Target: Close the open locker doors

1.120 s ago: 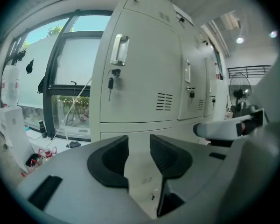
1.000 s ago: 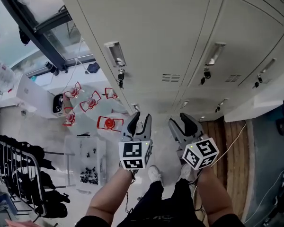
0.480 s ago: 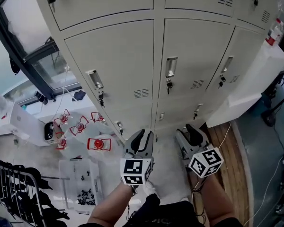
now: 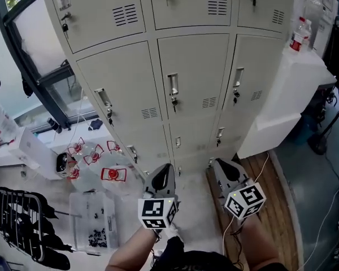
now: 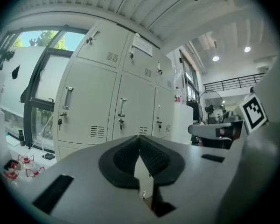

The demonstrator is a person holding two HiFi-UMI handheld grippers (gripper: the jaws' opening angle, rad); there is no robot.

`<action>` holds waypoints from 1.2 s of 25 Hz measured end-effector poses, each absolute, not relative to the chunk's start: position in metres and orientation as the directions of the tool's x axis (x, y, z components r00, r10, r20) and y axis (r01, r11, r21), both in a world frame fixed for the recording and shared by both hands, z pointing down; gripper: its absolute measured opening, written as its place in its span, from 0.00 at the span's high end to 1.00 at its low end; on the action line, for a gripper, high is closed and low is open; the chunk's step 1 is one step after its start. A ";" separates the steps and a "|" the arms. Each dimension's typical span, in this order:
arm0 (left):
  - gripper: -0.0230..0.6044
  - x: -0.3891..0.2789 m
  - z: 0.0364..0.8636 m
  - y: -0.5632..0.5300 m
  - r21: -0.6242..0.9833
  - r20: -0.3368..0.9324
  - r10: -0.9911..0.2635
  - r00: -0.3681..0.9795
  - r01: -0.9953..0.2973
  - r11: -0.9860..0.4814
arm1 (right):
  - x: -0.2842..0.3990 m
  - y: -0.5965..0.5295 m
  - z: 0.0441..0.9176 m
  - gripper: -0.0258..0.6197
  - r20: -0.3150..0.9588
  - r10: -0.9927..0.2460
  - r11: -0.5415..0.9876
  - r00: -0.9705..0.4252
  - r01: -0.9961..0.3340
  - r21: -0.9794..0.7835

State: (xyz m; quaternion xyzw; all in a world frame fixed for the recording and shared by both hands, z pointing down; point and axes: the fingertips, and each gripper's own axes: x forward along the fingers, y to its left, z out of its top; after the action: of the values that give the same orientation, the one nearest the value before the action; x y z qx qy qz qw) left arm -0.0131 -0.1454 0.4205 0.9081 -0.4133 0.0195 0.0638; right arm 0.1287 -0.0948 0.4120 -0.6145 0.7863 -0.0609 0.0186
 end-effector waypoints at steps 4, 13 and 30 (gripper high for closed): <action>0.96 0.006 0.415 -0.068 0.081 0.090 -0.766 0.636 -0.772 -0.631 | 0.145 -0.028 0.401 0.96 0.034 -0.951 0.302 -0.306 -0.950 -0.083; 0.96 0.017 0.399 0.070 0.047 0.108 -0.817 0.566 -0.824 -0.564 | 0.153 0.086 0.383 0.96 0.037 -0.914 0.402 -0.404 -0.914 -0.043; 0.96 -0.144 0.387 0.140 0.011 0.130 -0.889 0.439 -0.897 -0.442 | -0.007 0.124 0.376 0.96 0.024 -0.846 0.528 -0.533 -0.843 -0.103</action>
State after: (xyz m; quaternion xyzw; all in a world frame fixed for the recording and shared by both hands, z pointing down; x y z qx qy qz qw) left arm -0.1441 0.1397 0.3868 0.8474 -0.5270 0.0522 0.0392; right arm -0.0067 0.1239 0.3763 -0.4831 0.8740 -0.0507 0.0143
